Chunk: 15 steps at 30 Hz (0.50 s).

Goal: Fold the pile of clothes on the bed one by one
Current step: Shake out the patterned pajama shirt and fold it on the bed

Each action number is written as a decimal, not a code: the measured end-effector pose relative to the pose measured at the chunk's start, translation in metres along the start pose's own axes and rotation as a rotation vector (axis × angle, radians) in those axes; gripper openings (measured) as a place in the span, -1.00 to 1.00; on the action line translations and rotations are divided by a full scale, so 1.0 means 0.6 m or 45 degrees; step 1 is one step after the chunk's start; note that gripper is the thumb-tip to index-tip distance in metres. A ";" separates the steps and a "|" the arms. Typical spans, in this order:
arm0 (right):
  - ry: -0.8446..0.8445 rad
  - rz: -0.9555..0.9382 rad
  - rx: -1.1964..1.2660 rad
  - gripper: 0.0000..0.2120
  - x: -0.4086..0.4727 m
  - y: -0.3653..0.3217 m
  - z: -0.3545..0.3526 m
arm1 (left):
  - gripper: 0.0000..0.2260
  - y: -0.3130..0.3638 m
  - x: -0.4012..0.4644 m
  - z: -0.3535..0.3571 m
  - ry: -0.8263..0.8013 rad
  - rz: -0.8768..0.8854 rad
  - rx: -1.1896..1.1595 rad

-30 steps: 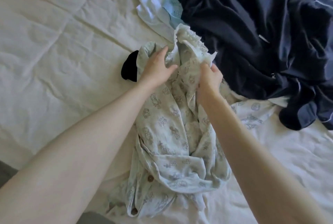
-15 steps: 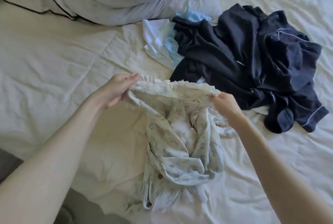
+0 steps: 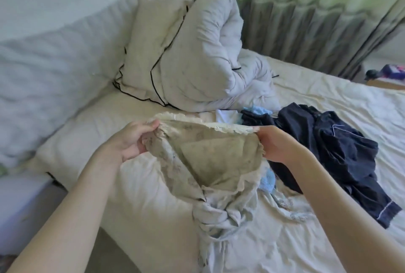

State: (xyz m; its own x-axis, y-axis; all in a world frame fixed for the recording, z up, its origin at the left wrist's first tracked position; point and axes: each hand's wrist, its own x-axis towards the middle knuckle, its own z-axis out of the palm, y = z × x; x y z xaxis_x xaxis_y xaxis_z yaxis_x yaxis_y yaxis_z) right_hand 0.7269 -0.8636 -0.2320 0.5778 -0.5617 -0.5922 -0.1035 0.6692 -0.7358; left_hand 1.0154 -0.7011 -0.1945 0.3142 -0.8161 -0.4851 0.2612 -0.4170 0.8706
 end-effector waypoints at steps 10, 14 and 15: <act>-0.098 -0.300 -0.878 -0.74 -0.109 -0.143 0.218 | -0.78 0.126 -0.188 -0.151 0.088 0.240 -0.184; -0.004 -0.342 -0.940 -0.80 -0.114 -0.135 0.272 | -0.78 0.111 -0.226 -0.185 0.077 0.235 -0.053; -0.040 -0.309 -0.840 -0.82 -0.115 -0.131 0.280 | -0.76 0.107 -0.234 -0.187 0.060 0.239 -0.099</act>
State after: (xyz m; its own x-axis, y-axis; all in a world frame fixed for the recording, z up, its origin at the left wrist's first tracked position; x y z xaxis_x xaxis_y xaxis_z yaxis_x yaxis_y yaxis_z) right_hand 0.8314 -0.7959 -0.0781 0.6688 -0.6368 -0.3837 -0.4326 0.0864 -0.8975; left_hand 1.0906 -0.5685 -0.0799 0.4056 -0.8564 -0.3196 0.2629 -0.2255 0.9381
